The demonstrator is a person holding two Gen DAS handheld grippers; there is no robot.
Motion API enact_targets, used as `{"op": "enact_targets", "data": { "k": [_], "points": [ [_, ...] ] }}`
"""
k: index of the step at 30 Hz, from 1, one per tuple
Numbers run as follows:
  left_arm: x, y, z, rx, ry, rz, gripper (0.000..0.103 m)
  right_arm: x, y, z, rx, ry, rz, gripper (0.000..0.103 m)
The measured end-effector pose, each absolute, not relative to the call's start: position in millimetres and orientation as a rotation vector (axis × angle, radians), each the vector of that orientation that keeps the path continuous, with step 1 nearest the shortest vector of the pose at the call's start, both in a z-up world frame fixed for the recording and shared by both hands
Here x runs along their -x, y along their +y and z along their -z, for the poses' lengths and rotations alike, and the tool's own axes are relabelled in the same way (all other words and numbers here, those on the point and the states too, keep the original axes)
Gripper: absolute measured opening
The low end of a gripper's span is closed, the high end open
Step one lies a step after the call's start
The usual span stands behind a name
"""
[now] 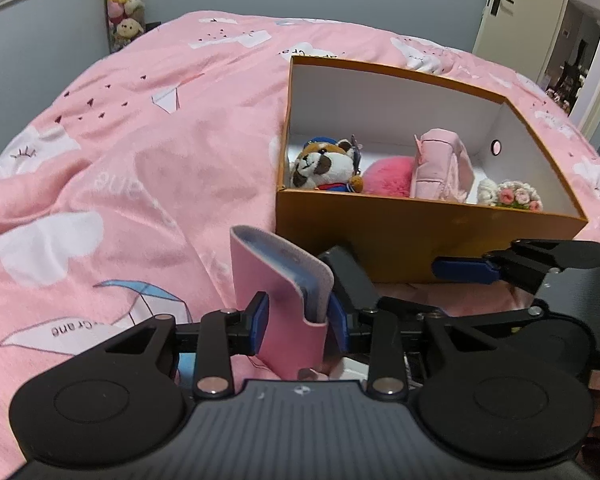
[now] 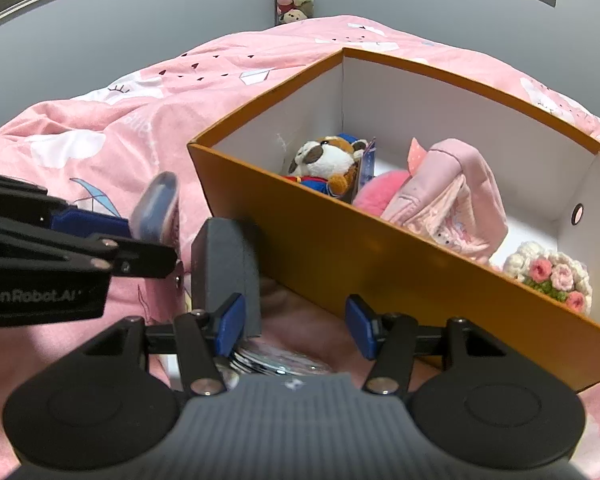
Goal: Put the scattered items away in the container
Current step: 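Lift the card holder and black case and carry both over the orange box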
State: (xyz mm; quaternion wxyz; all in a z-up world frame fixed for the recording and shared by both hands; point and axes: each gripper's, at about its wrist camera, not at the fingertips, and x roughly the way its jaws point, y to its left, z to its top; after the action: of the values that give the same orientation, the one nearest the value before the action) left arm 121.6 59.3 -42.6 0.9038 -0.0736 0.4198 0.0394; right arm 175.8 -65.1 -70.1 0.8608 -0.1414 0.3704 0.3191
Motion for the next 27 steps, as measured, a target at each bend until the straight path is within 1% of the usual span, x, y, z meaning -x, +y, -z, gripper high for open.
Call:
{"op": "enact_targets", "data": {
  "k": [3,5,7,9,10,12,15,17,18,20,22,27],
  "points": [
    [-122,60,42,0.161,0.856,-0.093,0.039,-174,-64,70,0.300,0.773,-0.681,0.060],
    [-124,62,43,0.175,0.855,-0.098,0.041,-173,-64,70,0.303,0.771,-0.687,0.059],
    [-125,63,43,0.191,0.851,-0.091,0.051,-173,-64,70,0.304,0.771,-0.688,0.059],
    [-125,62,41,0.206,0.836,-0.074,0.054,-173,-64,70,0.301,0.770,-0.693,0.059],
    [-126,60,40,0.215,0.830,-0.064,0.059,-172,-64,70,0.301,0.767,-0.699,0.059],
    [-129,58,39,0.232,0.826,-0.049,0.062,-170,-63,68,0.303,0.759,-0.717,0.059],
    [-138,54,43,0.228,0.852,-0.055,0.061,-167,-61,67,0.311,0.746,-0.746,0.059],
    [-141,55,46,0.229,0.869,-0.079,0.056,-166,-61,67,0.312,0.748,-0.759,0.059],
    [-142,56,47,0.229,0.870,-0.090,0.051,-166,-60,67,0.313,0.750,-0.764,0.059],
    [-141,61,46,0.245,0.867,-0.090,0.049,-167,-58,68,0.318,0.756,-0.766,0.058],
    [-139,63,44,0.253,0.863,-0.091,0.043,-168,-56,70,0.320,0.766,-0.774,0.056],
    [-131,68,39,0.269,0.878,-0.096,0.039,-171,-49,72,0.330,0.773,-0.792,0.056]
  ]
}}
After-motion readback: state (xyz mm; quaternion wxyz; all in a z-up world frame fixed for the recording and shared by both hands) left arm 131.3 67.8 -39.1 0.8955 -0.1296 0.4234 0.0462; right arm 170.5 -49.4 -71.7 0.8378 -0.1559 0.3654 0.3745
